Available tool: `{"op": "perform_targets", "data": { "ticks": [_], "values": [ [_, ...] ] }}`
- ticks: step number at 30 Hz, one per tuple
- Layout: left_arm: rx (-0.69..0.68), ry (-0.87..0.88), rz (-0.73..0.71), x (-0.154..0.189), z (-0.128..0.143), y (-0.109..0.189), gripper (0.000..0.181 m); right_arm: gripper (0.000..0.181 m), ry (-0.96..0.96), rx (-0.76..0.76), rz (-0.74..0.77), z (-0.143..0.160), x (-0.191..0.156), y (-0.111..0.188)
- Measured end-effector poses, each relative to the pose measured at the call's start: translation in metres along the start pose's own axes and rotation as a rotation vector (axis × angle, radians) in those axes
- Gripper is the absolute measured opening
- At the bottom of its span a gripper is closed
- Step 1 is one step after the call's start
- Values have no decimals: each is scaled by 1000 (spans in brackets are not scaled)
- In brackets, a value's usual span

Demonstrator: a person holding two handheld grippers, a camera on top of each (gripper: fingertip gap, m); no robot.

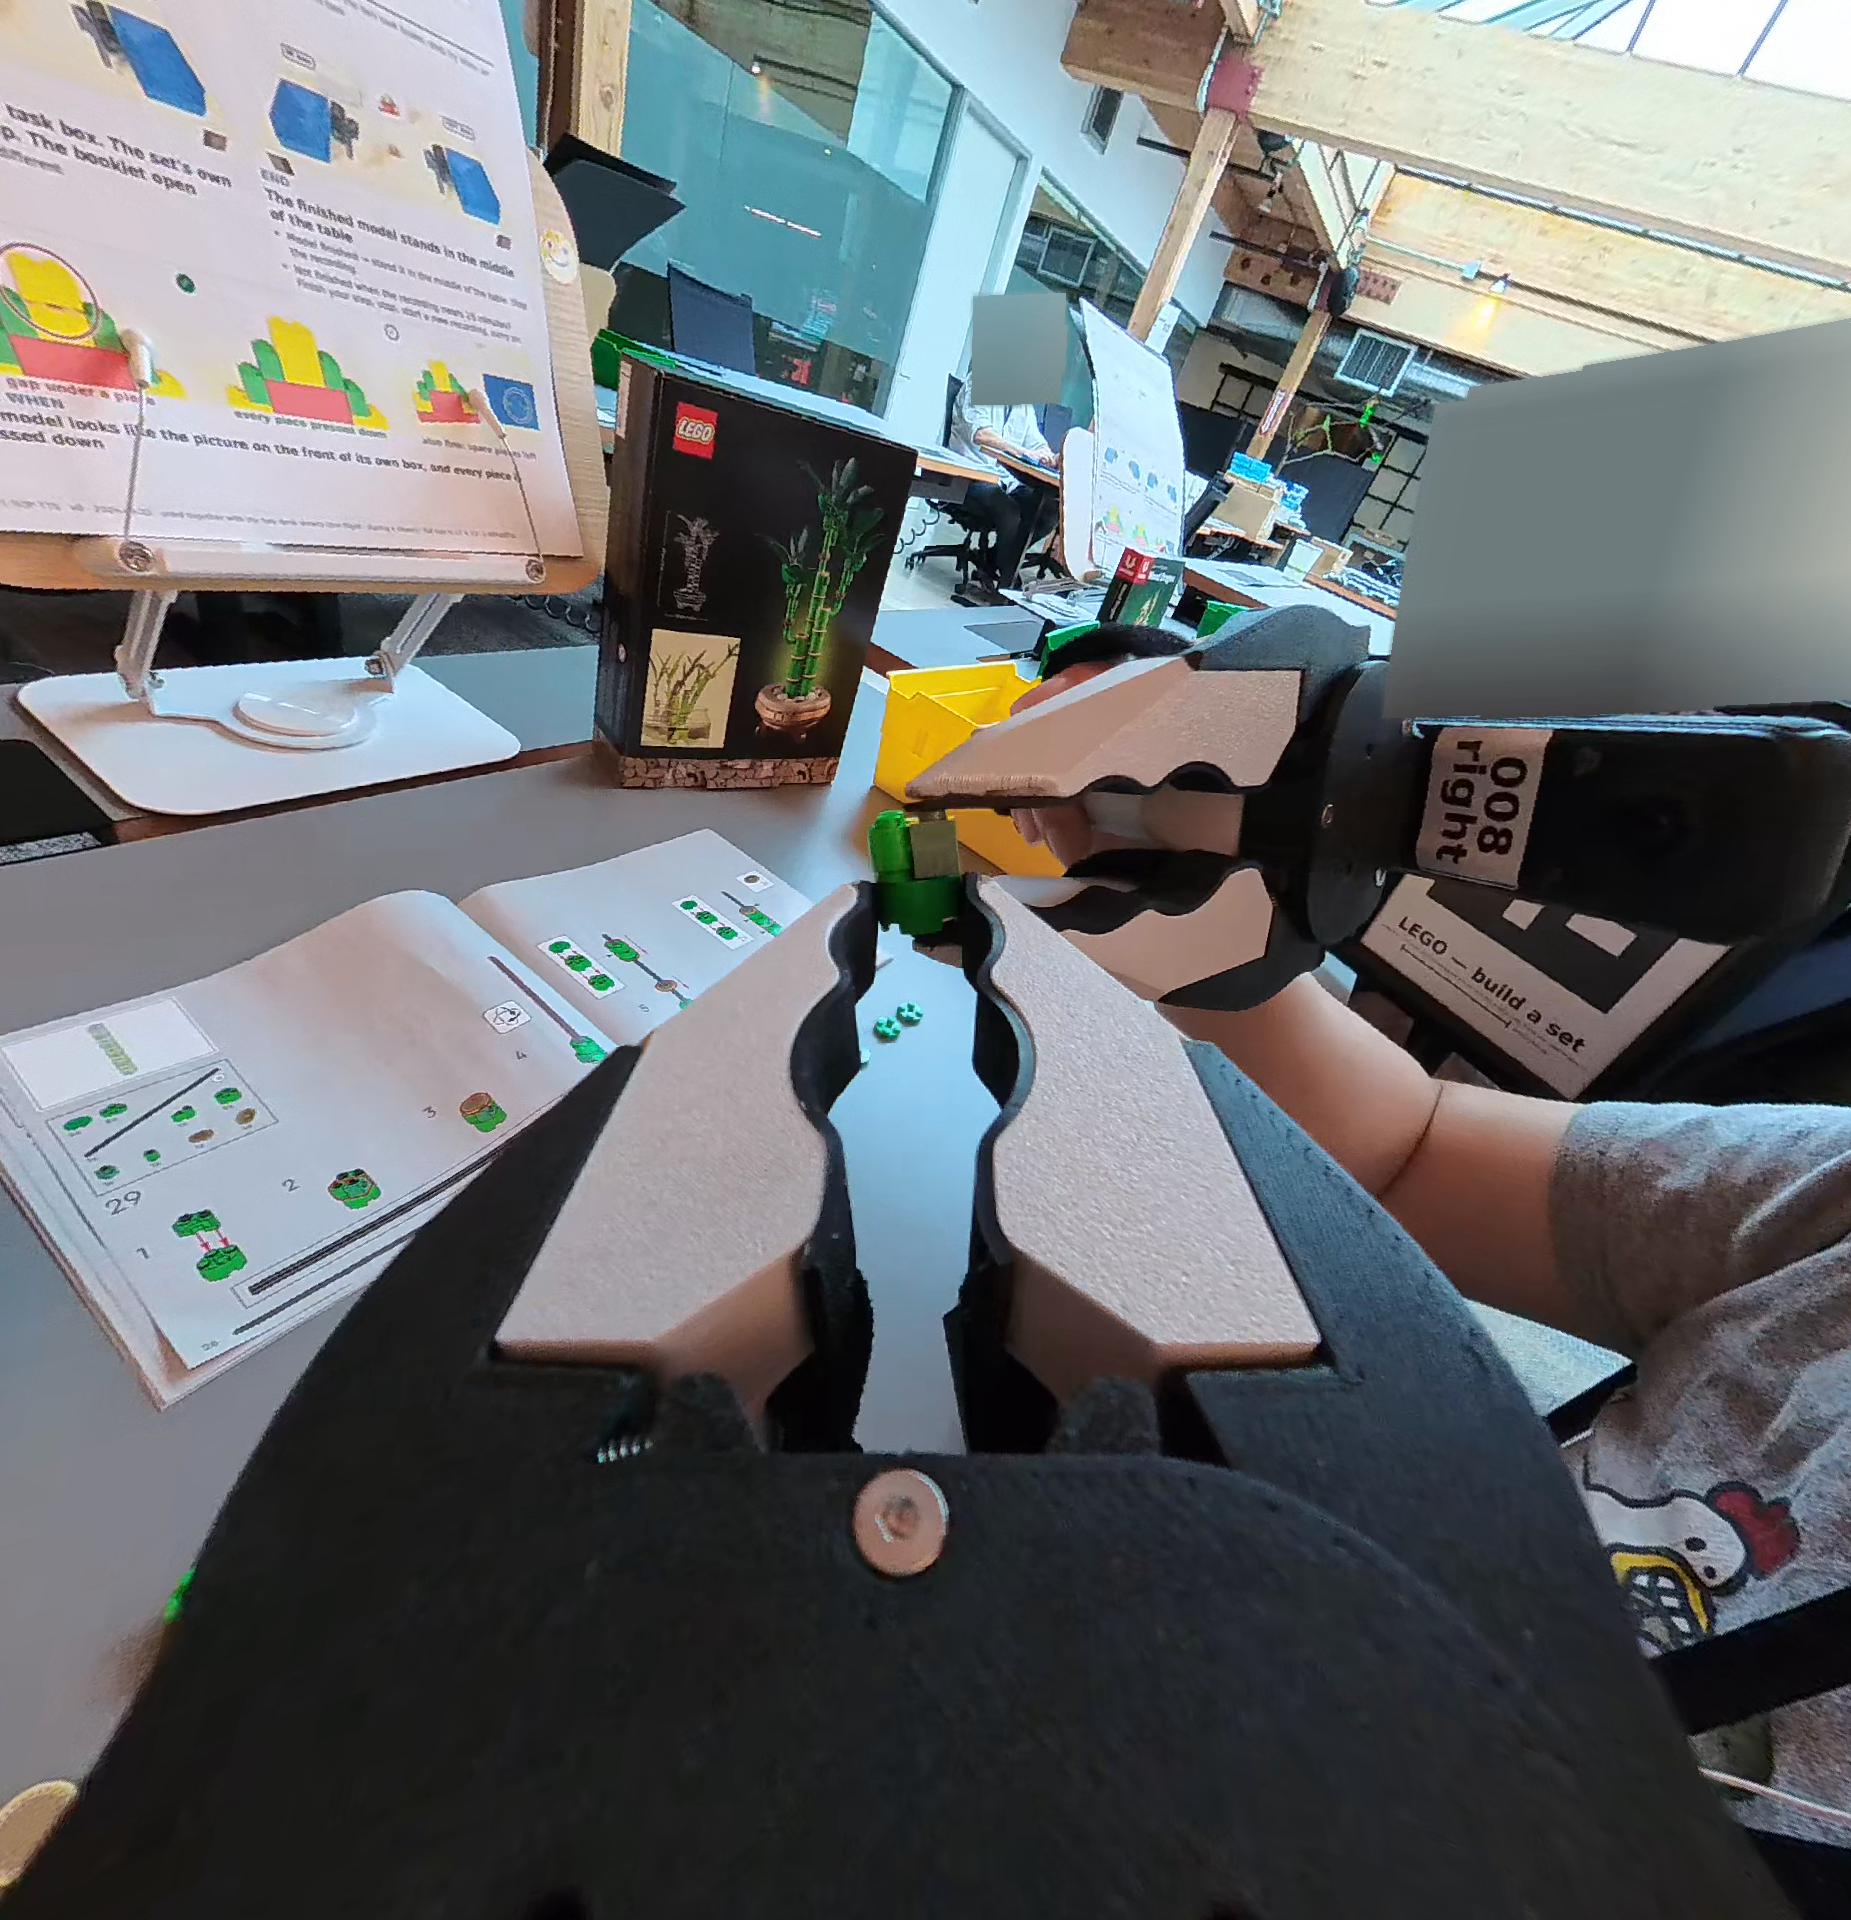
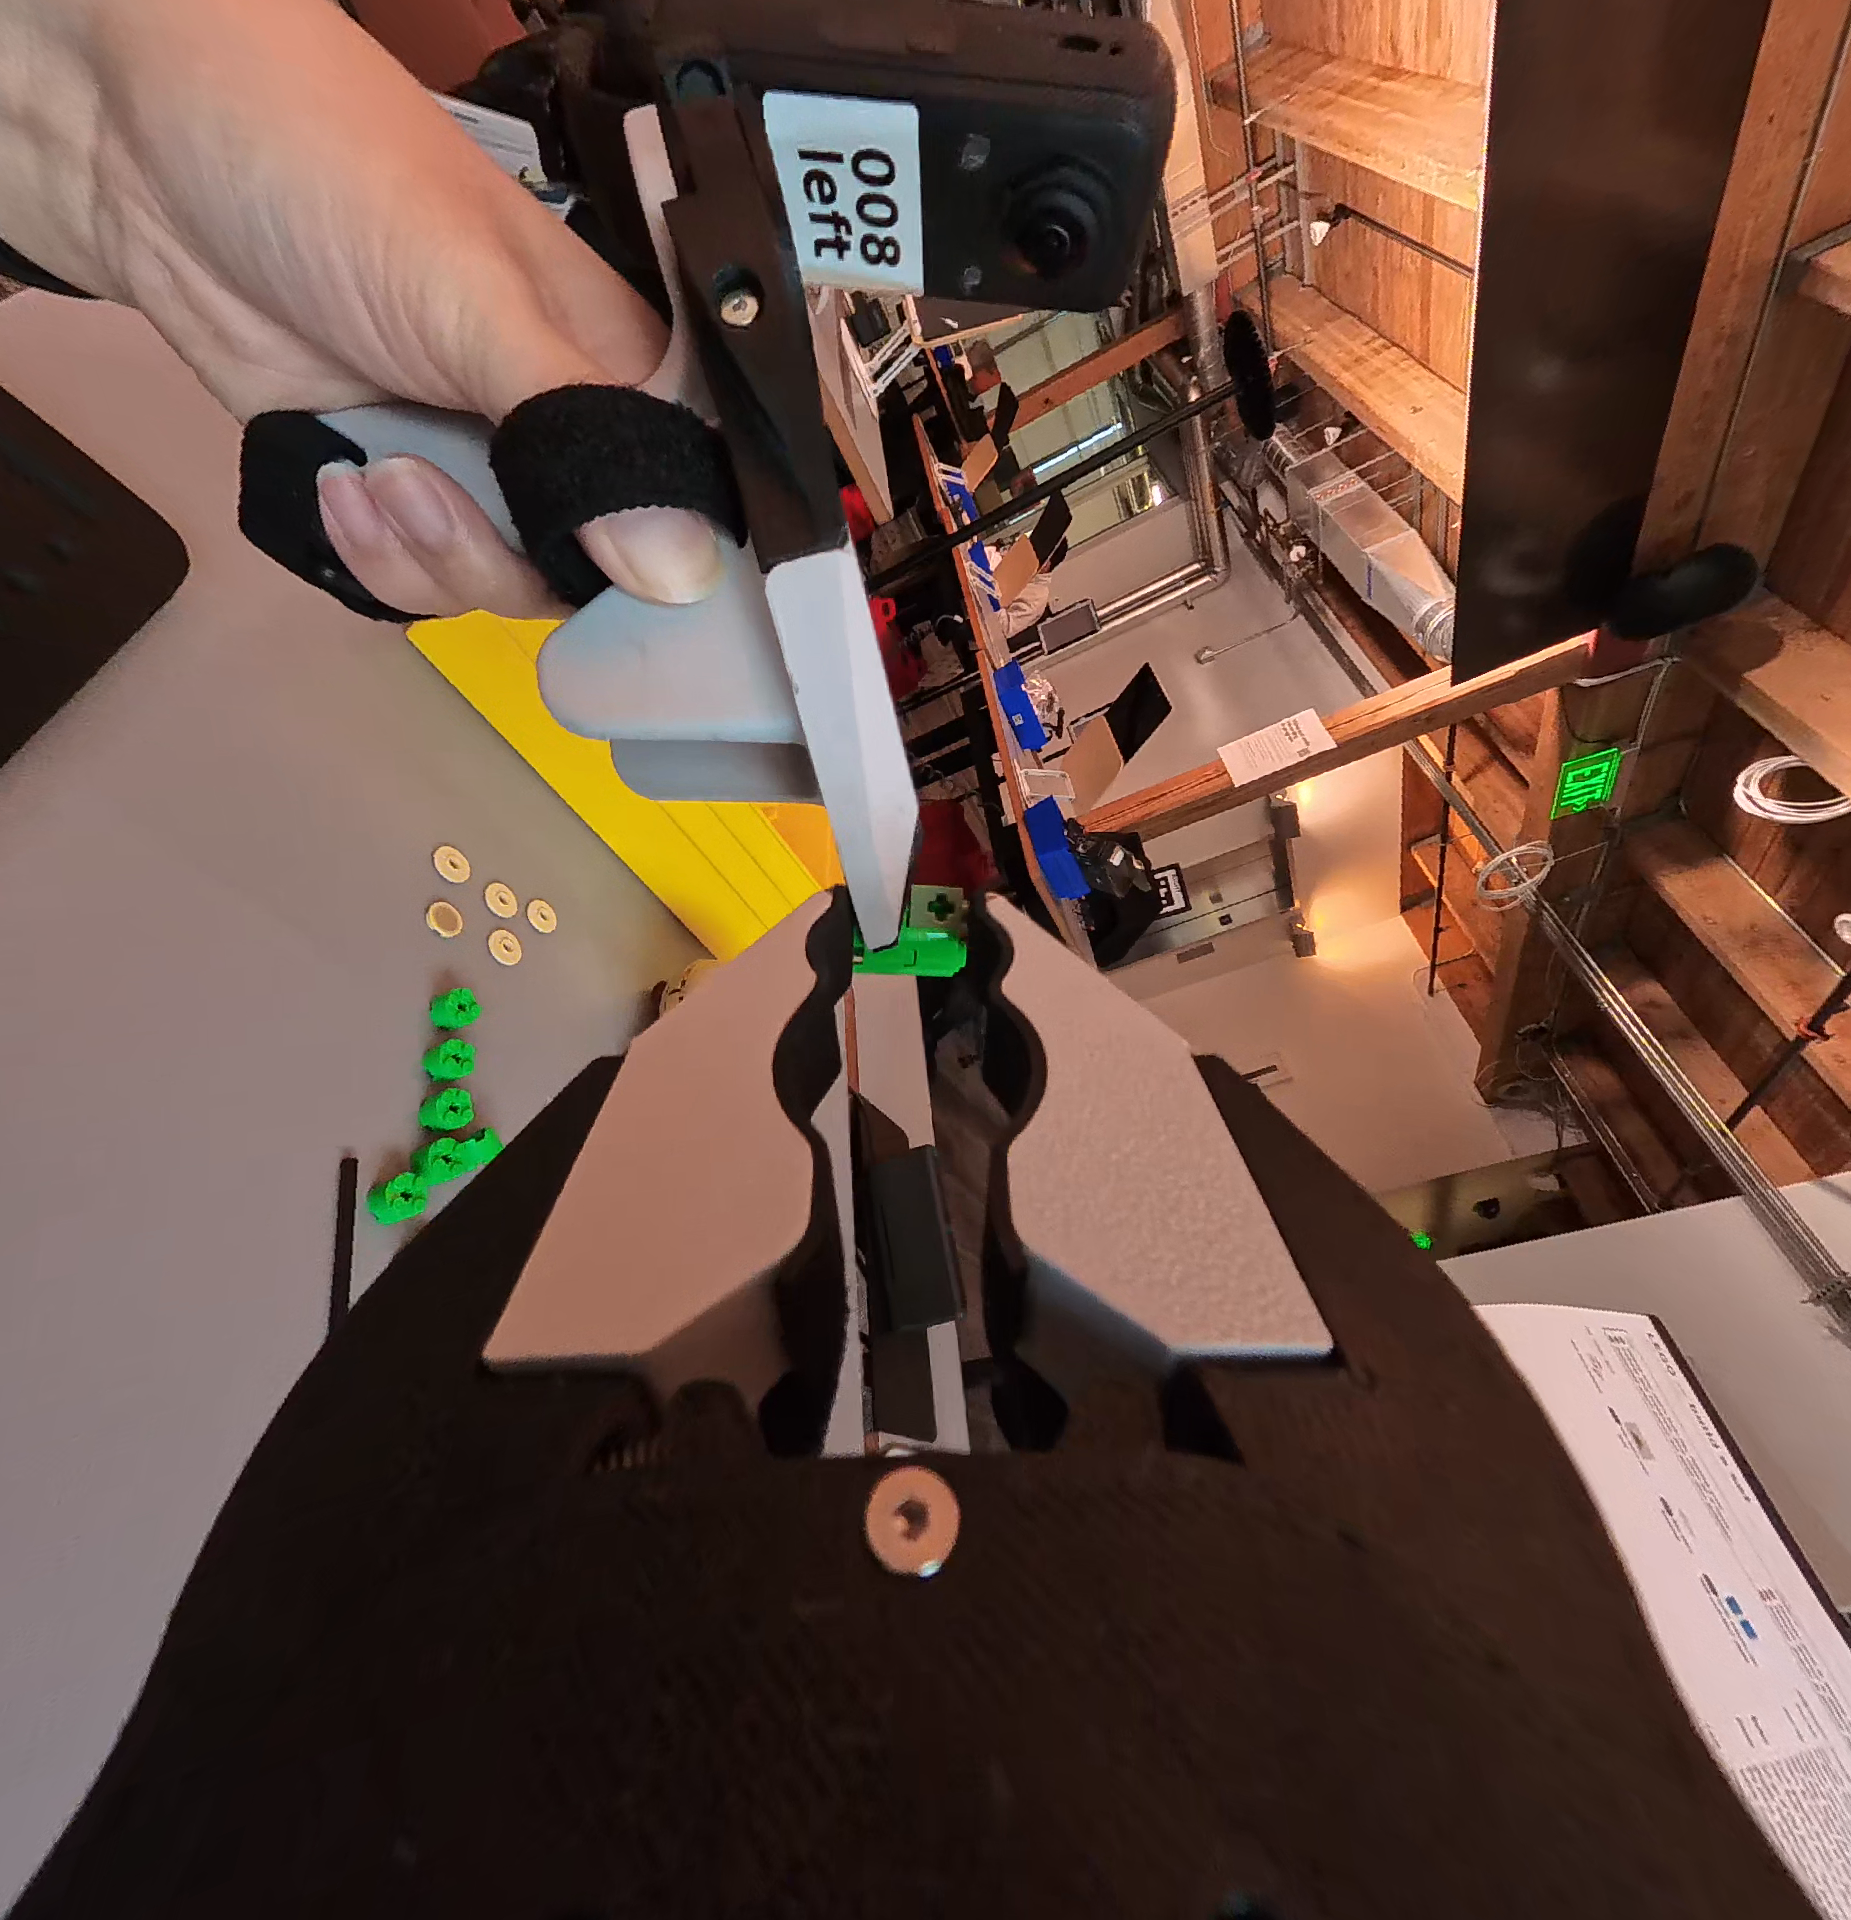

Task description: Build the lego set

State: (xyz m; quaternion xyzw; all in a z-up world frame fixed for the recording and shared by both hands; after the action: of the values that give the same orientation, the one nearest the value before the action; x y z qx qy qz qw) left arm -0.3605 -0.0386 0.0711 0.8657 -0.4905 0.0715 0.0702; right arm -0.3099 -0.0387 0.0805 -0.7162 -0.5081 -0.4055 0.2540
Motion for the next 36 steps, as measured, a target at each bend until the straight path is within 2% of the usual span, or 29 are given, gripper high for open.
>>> {"op": "perform_targets", "data": {
  "ticks": [29,33,34,36],
  "values": [
    [-45,-16,-33,-6,8,-4,14,19,-34,-27,-46,10,-5,-3],
    [-2,-9,-14,-6,1,0,13,20,-91,26,0,5,1,-5],
    [4,-7,-4,-5,-1,1,13,21,-103,40,-2,3,1,-6],
    [35,18,52,-2,-5,4,13,39,-97,51,29,2,5,-5]
  ]
}}
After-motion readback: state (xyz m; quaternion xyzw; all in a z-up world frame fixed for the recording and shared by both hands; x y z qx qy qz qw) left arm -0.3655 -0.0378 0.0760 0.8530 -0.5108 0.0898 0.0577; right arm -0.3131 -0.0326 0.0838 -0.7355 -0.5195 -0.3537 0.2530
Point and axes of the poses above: each gripper's, where its closed fingertips meet, y back along the fingers, z out of its underside, x = y × z across the jaws, the point moved 4 cm from there along y, back along the fingers, and after that the axes turned 7 degrees about -y, right-handed, at the moved point
